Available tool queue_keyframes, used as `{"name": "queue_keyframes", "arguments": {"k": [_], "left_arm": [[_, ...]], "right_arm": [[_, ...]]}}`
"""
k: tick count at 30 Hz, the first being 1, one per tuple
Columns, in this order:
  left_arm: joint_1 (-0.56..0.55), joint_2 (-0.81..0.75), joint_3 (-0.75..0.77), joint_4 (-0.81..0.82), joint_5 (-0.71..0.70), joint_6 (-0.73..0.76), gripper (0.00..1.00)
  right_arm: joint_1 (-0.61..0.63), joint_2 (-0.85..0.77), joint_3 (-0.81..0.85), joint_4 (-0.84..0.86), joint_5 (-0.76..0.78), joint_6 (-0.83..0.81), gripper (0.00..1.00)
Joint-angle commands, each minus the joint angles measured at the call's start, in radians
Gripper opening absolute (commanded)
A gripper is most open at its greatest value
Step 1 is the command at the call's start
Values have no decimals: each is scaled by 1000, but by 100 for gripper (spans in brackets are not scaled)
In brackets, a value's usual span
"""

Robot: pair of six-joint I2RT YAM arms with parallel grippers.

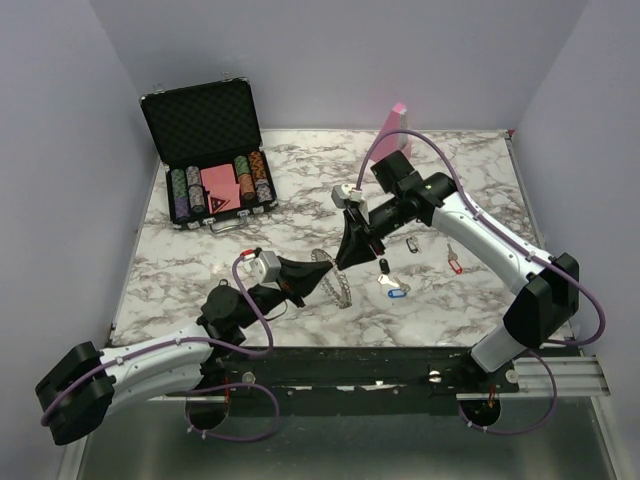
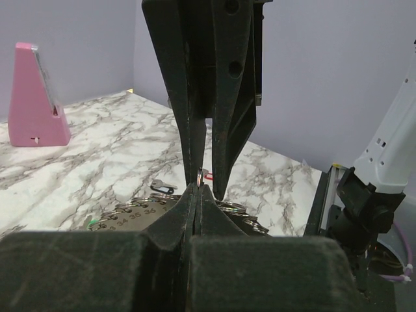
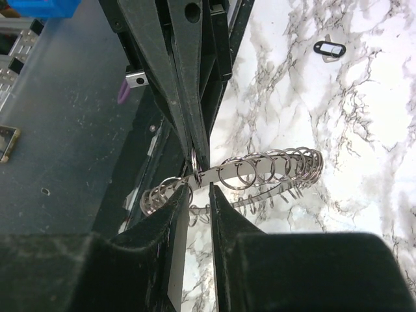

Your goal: Put the keys on the keyring

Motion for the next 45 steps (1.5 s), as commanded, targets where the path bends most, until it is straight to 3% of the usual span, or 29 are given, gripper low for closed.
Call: {"name": "queue_keyframes", "arguments": {"k": [1, 8, 16, 31, 34, 38, 42, 45], "left_arm": [[5, 18, -9, 94, 3, -27, 0], [5, 24, -6, 97, 3, -30, 0], [5, 36, -8, 106, -1, -33, 0], [5, -73, -15, -72, -8, 5, 6], [6, -84, -15, -90, -5, 5, 17], [12, -96, -14, -132, 9, 2, 23], [19, -134, -15, -187, 15, 10, 44], [25, -203, 8, -322, 18, 65, 55]], "right_arm": [[5, 9, -1, 33, -27, 32, 27], [5, 11, 7, 28, -43, 29, 21], [5, 16, 21, 12, -25, 39, 1], [5, -18, 22, 42, 107, 95, 1], [7, -15, 24, 42, 102, 95, 1], [5, -21, 24, 38, 104, 92, 1], [5, -23, 27, 22, 145, 76, 1], [5, -9, 68, -62, 218, 12, 1]]}}
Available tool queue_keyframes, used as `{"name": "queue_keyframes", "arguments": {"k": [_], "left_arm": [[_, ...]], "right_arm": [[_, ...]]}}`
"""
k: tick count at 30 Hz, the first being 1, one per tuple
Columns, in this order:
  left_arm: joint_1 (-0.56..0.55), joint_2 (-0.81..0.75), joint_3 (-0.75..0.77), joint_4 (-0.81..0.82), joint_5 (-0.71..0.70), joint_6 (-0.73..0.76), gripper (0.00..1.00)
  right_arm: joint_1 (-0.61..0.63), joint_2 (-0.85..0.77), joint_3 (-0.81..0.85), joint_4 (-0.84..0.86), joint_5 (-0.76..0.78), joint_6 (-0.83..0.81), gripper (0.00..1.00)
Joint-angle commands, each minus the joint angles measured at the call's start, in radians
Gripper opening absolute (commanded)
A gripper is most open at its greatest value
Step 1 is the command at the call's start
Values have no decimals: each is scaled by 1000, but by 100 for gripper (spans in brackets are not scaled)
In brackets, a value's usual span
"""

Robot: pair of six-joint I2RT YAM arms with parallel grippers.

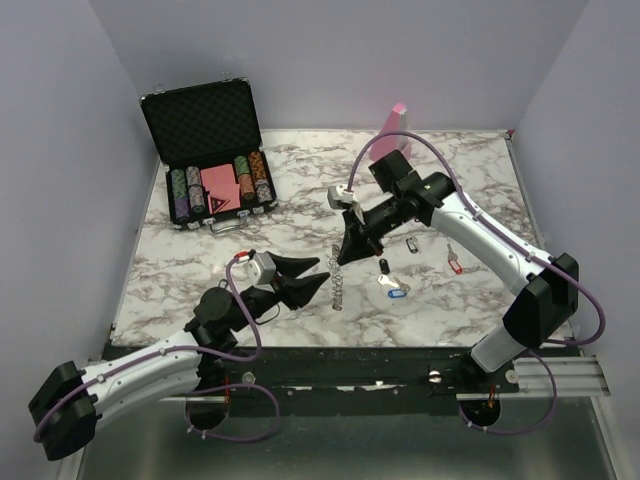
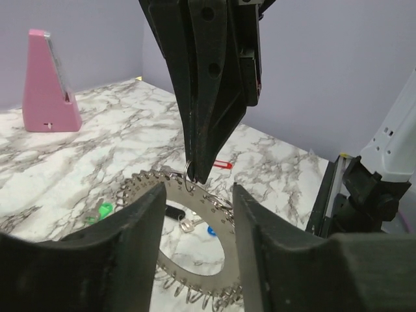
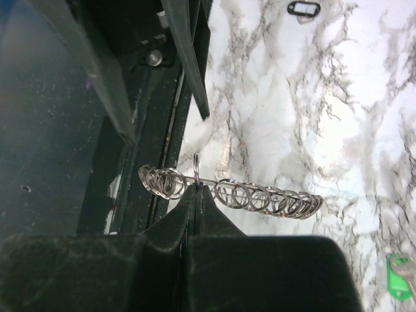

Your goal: Put the keys on the keyring

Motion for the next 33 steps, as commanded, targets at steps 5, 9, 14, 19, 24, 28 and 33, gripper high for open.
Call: {"name": "queue_keyframes", "arguments": {"k": [5, 9, 14, 19, 24, 28, 33], "left_arm": [[16, -136, 92, -409, 50, 224, 68], [20, -98, 155, -472, 85, 276, 76], [28, 28, 233, -431, 105, 340, 78], [42, 161, 307, -374, 129, 368, 78], [57, 241, 341, -330, 159, 350, 62], [62, 278, 333, -265, 217, 311, 48], [66, 326, 321, -184, 258, 252, 39]], "right_arm": [[0, 36, 196, -281, 242, -168, 1], [16, 65, 274, -383, 345, -212, 1], [46, 88, 323, -440, 437, -228, 1], [59, 95, 336, -446, 469, -222, 1], [60, 91, 331, -444, 455, -223, 1], [62, 84, 320, -435, 446, -223, 1], [62, 79, 319, -432, 428, -222, 1]]}}
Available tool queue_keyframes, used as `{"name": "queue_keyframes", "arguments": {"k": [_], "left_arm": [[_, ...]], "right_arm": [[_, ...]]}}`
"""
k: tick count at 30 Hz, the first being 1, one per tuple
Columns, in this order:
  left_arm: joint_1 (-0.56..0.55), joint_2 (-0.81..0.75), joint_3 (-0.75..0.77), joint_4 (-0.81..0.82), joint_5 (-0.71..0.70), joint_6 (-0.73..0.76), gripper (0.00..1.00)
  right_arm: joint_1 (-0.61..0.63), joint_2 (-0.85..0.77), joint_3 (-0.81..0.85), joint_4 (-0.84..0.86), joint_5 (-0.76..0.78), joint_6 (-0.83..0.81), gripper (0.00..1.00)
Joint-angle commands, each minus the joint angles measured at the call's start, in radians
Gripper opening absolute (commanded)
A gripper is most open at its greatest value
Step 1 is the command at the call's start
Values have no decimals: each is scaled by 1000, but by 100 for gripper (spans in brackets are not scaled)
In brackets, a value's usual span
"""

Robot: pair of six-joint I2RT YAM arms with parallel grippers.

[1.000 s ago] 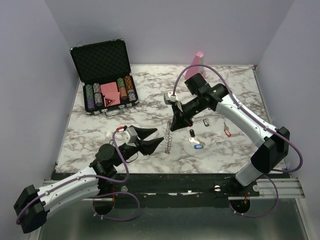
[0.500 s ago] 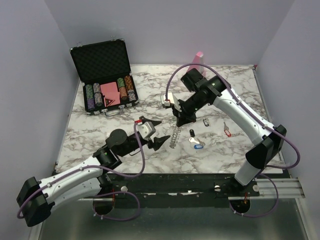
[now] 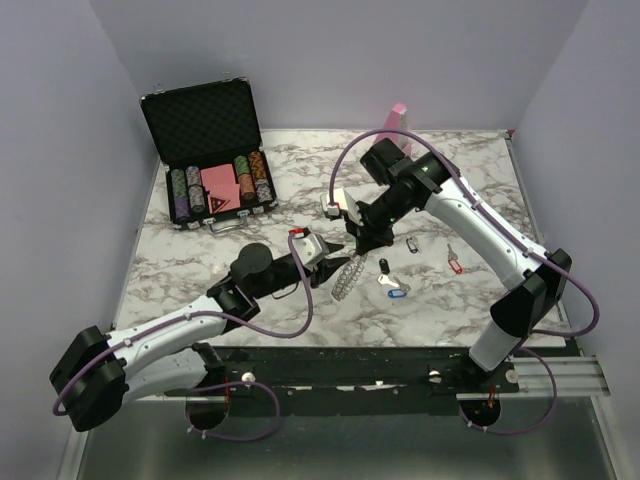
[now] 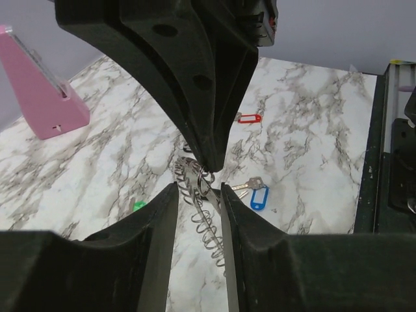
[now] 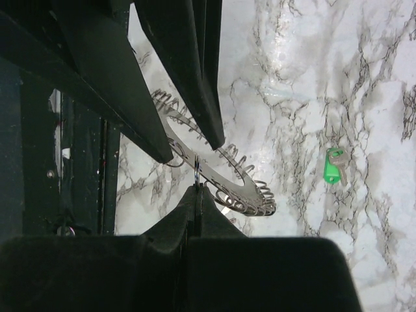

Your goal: Put the keys on the keyring

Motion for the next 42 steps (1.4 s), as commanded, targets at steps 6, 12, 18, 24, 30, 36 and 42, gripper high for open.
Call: {"name": "queue_keyframes", "arguments": {"k": [6, 12, 18, 24, 30, 36, 42], "left_arm": [[10, 73, 8, 142, 99, -85, 34], [10, 84, 18, 111, 102, -77, 31], [12, 80, 13, 99, 99, -71, 10], [12, 86, 27, 84, 101, -77, 0], [13, 93, 33, 79, 114, -99, 0], [15, 90, 34, 65, 111, -100, 14], [15, 93, 42, 58, 122, -101, 14]], "right_arm": [[8, -21, 9, -33, -22, -6, 1], [8, -21, 6, -30, -32, -4, 1], [6, -18, 9, -35, -45, -7, 1], [6, -18, 6, -38, -65, -10, 1], [6, -23, 3, -26, -78, -4, 1], [5, -23, 1, -26, -77, -3, 1], [6, -23, -5, -23, -80, -4, 1]]}}
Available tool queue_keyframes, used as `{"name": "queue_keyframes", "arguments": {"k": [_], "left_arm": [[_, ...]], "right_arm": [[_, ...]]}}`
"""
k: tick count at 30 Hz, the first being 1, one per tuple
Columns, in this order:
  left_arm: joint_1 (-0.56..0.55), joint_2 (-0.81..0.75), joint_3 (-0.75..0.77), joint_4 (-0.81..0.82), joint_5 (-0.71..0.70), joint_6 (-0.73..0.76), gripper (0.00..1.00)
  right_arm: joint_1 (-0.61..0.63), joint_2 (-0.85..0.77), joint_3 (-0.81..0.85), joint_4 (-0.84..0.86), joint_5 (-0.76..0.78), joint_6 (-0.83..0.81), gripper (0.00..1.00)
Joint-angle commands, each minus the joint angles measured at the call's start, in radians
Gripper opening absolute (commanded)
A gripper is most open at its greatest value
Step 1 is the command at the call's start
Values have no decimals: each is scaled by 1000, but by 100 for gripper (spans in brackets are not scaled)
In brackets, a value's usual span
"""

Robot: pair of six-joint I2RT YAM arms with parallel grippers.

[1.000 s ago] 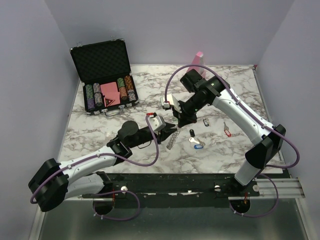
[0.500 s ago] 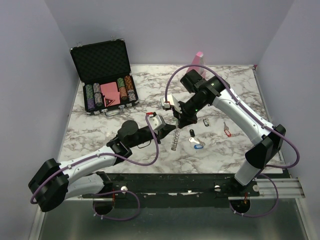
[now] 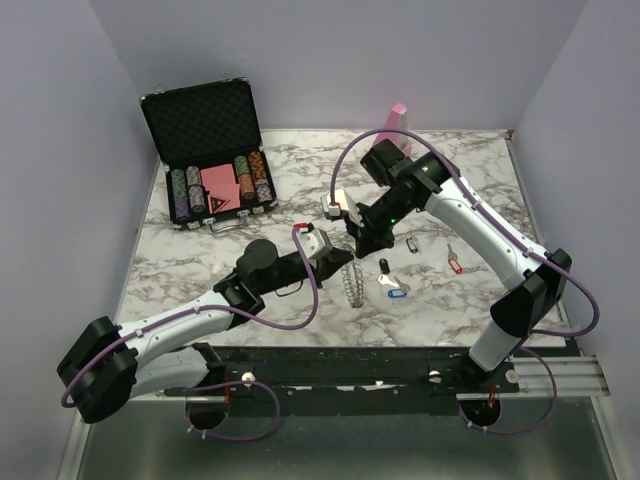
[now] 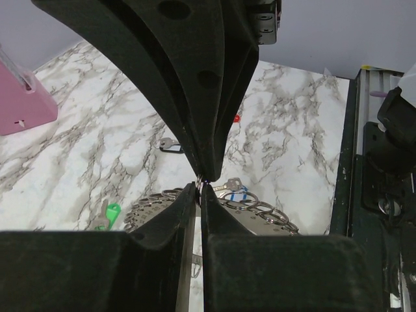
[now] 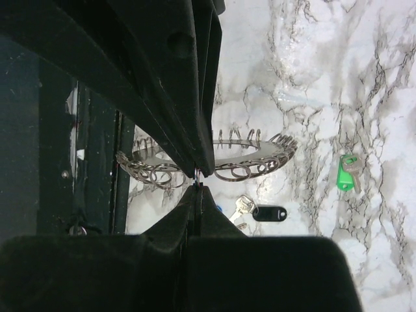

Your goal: Put the keys on the keyring

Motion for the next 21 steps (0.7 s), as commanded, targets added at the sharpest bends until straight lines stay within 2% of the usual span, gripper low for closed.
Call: {"name": "queue_keyframes", "arguments": {"k": [1, 2, 6, 7, 9, 12, 18, 21], "left_arm": [[3, 10, 31, -16, 48, -10, 4], [5, 10, 31, -19, 51, -10, 0], [5, 3, 29, -13, 44, -22, 0], [5, -5, 20, -3, 30, -31, 0], [5, -30, -9, 46, -8, -71, 0], [6, -73, -83, 174, -50, -146, 0], [8, -94, -238, 540, -108, -266, 0], [6, -68, -270, 651, -123, -275, 0]], "right_arm": [[6, -21, -5, -2, -41, -4, 1], [8, -21, -6, -1, -41, -2, 1], [6, -25, -11, 8, -51, 4, 2], [6, -28, -17, 16, -55, 11, 6], [6, -41, -31, 34, -71, 25, 22], [-11, -73, -78, 96, -124, 60, 35], [-148, -96, -129, 185, -382, 74, 37], [-201, -97, -169, 195, -544, 21, 37]]}}
